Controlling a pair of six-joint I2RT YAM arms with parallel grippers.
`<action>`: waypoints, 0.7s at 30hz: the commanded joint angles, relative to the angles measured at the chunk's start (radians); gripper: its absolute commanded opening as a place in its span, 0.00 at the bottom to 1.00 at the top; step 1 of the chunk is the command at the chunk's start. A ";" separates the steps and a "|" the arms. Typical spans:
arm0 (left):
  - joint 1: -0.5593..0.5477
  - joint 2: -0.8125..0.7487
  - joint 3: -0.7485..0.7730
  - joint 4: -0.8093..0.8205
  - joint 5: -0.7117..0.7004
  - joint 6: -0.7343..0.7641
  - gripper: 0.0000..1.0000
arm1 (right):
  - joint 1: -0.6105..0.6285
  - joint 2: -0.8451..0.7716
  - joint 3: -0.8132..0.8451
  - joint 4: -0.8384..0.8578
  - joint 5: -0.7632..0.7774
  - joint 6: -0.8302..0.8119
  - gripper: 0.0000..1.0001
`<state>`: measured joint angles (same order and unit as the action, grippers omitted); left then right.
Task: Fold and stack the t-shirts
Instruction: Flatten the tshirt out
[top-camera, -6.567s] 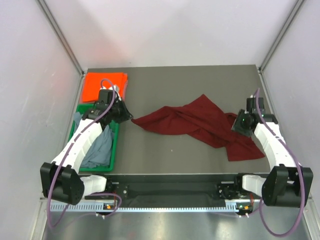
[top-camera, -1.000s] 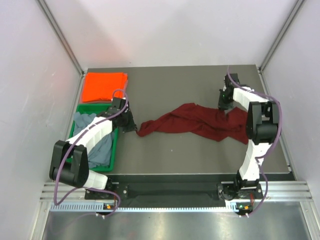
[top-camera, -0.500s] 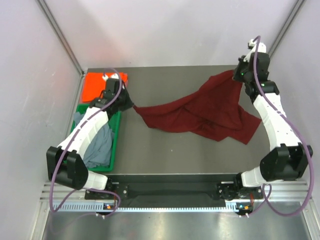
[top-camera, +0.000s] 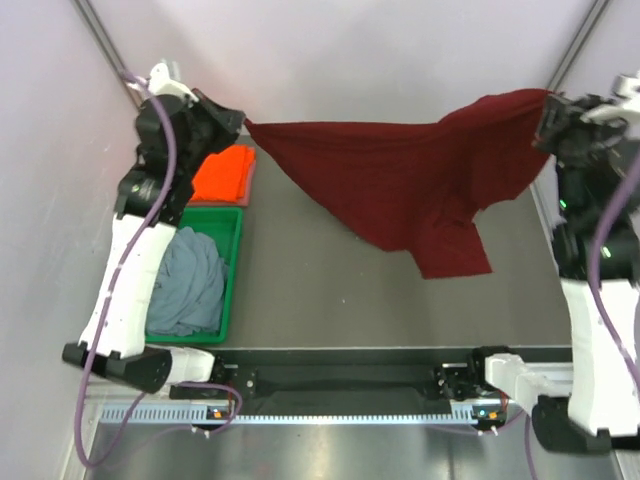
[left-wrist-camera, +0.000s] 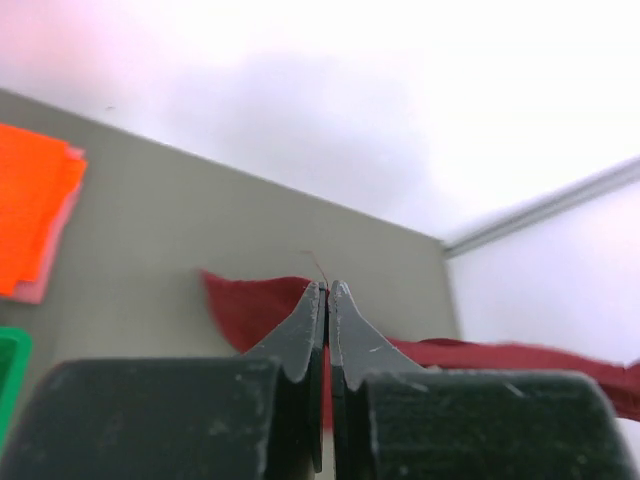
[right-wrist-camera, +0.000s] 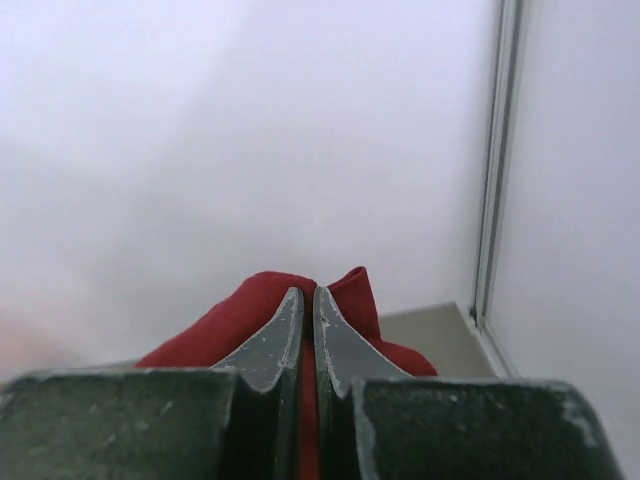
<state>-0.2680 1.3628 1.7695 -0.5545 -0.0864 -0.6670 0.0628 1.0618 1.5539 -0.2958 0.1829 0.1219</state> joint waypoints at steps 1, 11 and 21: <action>0.006 -0.160 0.050 -0.024 0.053 -0.060 0.00 | -0.001 -0.176 0.038 0.063 -0.022 -0.025 0.00; 0.006 -0.407 0.045 -0.107 0.177 -0.114 0.00 | 0.000 -0.419 0.178 -0.080 -0.016 -0.031 0.00; 0.006 -0.311 0.053 -0.111 0.165 -0.037 0.00 | -0.001 -0.252 0.325 -0.209 -0.060 -0.116 0.00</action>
<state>-0.2680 0.9791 1.8122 -0.6529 0.1204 -0.7498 0.0628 0.6876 1.8889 -0.4622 0.1276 0.0586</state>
